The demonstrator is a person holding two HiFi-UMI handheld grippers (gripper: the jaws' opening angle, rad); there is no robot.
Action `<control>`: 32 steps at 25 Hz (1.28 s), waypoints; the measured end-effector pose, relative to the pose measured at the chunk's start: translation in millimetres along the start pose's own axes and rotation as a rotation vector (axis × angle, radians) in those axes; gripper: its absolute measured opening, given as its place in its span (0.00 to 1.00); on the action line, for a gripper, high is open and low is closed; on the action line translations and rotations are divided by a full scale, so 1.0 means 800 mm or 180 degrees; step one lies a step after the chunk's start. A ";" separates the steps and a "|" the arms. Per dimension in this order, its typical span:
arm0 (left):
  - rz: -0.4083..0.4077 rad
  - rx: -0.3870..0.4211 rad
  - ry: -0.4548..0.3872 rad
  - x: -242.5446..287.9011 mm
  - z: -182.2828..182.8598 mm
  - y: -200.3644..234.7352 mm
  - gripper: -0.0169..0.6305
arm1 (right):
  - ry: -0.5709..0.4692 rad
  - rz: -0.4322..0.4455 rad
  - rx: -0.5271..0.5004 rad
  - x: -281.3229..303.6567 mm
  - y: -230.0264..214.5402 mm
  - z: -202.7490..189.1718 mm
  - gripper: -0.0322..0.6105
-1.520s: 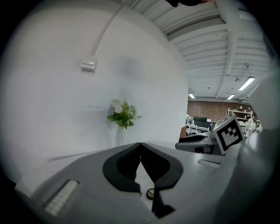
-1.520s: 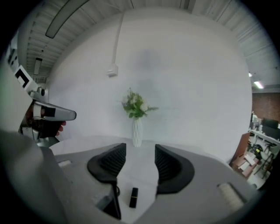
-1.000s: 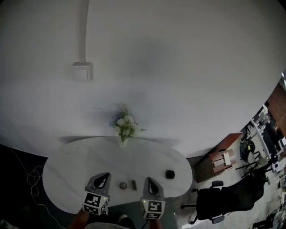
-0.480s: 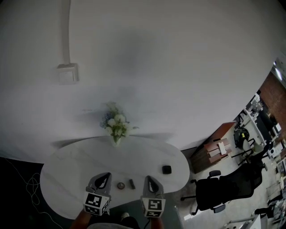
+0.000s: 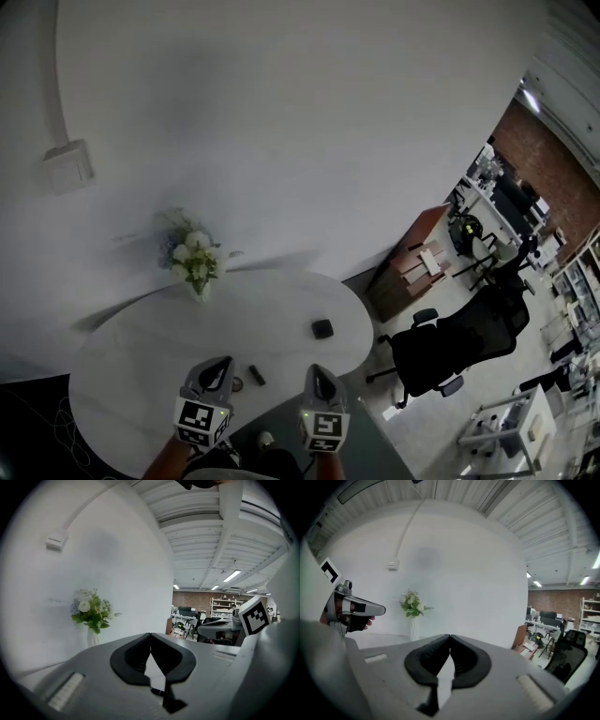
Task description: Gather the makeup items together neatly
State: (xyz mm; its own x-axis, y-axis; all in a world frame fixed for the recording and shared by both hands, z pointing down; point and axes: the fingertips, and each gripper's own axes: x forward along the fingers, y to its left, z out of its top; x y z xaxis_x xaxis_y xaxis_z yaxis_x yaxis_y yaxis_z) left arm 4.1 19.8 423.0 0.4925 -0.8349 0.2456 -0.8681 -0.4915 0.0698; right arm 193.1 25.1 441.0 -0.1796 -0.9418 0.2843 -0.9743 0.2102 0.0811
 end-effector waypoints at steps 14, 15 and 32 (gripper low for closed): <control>-0.0240 -0.0050 0.0234 0.140 -0.020 -0.102 0.04 | 0.0270 -0.0210 0.0164 0.033 -0.159 -0.056 0.06; -0.0209 -0.0070 0.0257 0.150 -0.023 -0.105 0.04 | 0.0296 -0.0162 0.0162 0.042 -0.166 -0.061 0.06; 0.0237 -0.0367 0.0750 0.246 -0.117 -0.092 0.04 | 0.0839 0.0512 0.0258 0.181 -0.178 -0.170 0.24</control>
State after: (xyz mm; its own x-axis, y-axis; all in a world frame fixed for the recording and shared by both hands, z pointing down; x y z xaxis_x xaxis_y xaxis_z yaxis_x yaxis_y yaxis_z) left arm 159.0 -85.7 556.5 0.4108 -0.7804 0.4714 -0.9093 -0.3883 0.1495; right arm 324.3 -105.2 600.6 -0.3010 -0.7955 0.5259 -0.9459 0.3192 -0.0584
